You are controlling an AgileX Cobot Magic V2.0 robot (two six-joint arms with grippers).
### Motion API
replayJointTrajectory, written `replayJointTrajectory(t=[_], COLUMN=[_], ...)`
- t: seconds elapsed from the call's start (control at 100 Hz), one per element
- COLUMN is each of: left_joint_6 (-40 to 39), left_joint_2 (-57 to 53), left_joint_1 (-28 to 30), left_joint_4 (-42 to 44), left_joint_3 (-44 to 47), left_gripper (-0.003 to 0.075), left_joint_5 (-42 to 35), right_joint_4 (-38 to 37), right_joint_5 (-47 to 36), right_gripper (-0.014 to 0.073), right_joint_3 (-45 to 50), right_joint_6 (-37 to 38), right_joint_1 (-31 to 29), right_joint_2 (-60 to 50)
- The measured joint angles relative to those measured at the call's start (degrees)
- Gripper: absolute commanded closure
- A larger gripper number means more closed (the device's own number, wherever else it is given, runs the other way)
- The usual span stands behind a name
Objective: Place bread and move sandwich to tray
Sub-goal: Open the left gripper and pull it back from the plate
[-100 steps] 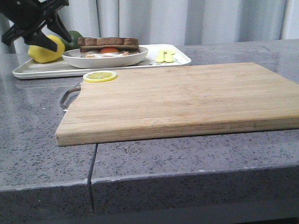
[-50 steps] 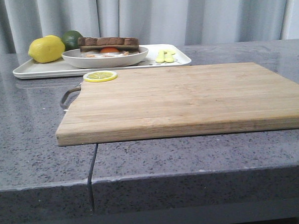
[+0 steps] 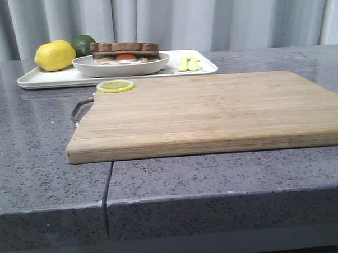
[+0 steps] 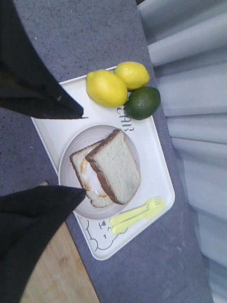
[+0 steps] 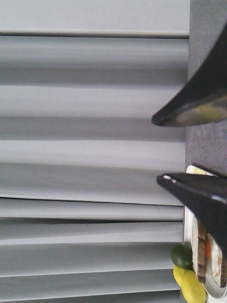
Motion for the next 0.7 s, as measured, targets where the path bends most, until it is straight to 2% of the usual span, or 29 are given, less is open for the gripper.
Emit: replayJointTrajectory(t=[0.15, 0.34, 0.53, 0.7], left_joint_6=[1.0, 1.7, 1.7, 1.7], left_joint_2=[-11.4, -29.2, -45.0, -56.1], left_joint_1=[-3.3, -6.3, -6.4, -6.4], left_joint_4=[0.0, -0.2, -0.2, -0.5], left_joint_3=[13.4, 37.0, 62.1, 80.4], left_gripper=[0.0414, 0.0416, 0.0416, 0.0416], left_joint_5=[-6.2, -20.7, -38.0, -48.0], right_joint_4=[0.5, 2.2, 6.3, 10.3], right_joint_5=[-0.1, -0.3, -0.3, 0.6], right_gripper=[0.0324, 0.0324, 0.0324, 0.0328], right_joint_3=[0.0, 0.0, 0.0, 0.4], right_joint_6=[-0.5, -1.5, -6.2, -12.4], right_joint_1=[0.0, 0.0, 0.0, 0.0], right_joint_2=[0.0, 0.0, 0.0, 0.0])
